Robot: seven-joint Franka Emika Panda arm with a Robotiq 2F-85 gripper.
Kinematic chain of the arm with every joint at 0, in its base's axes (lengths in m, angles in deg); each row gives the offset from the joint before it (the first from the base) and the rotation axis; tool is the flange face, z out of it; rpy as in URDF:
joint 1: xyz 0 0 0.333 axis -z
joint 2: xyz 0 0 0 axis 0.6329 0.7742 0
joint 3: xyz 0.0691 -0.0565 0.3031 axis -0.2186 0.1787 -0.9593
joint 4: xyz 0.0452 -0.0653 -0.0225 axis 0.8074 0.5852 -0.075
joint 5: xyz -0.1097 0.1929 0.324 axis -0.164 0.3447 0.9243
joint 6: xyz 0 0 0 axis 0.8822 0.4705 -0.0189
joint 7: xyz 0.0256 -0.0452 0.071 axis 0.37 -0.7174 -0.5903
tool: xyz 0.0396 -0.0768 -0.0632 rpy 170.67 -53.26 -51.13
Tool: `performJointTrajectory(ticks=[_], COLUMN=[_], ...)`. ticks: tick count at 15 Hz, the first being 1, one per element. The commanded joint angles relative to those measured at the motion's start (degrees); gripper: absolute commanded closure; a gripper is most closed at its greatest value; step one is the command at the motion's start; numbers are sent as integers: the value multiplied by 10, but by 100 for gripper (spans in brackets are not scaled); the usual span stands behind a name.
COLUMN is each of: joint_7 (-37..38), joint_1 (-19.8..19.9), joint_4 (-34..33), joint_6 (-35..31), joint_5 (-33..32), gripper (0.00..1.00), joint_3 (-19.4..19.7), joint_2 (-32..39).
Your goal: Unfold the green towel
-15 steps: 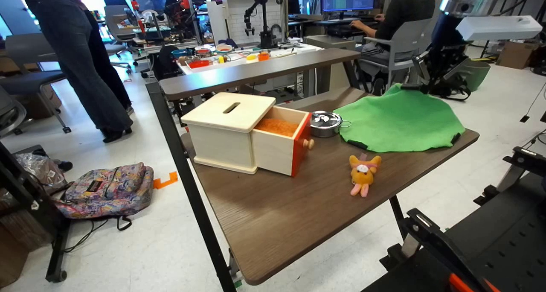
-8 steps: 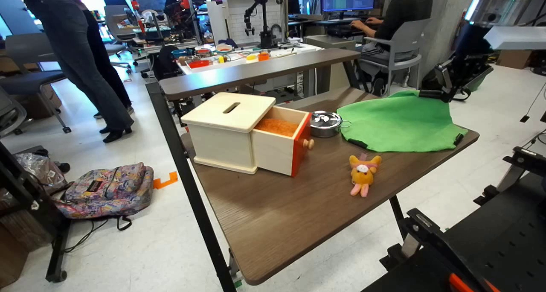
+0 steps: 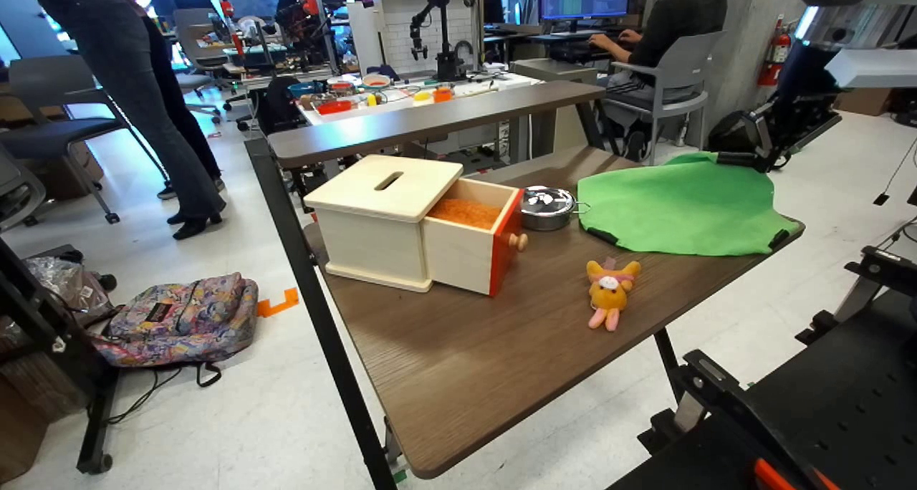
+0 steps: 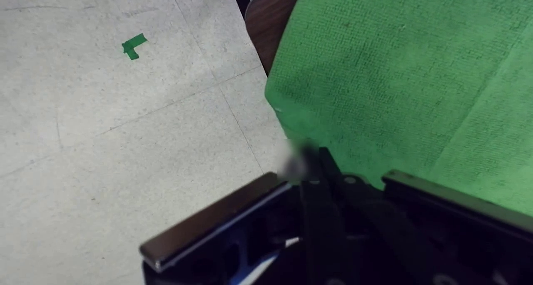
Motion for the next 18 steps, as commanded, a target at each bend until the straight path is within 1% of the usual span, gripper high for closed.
performJointTrajectory(ticks=[1,2,9,11,12,14,18], joint_7=[-9,-8,-7,-5,-3,-3,-2], joint_1=[-3,-5,-6,-7,-9,-10,-10], joint_4=[-18,-19,-27,-24,-21,-18,-14], joint_6=[-5,-4,-1,-3,-3,-5,-6], joint_5=[0,-1,-4,-2,0,5,24], gripper=[72,67,15,2,0,0,0], joint_3=[2,3,2,0,-2,-12,-47], joint_2=[26,30,49,46,39,26,-15])
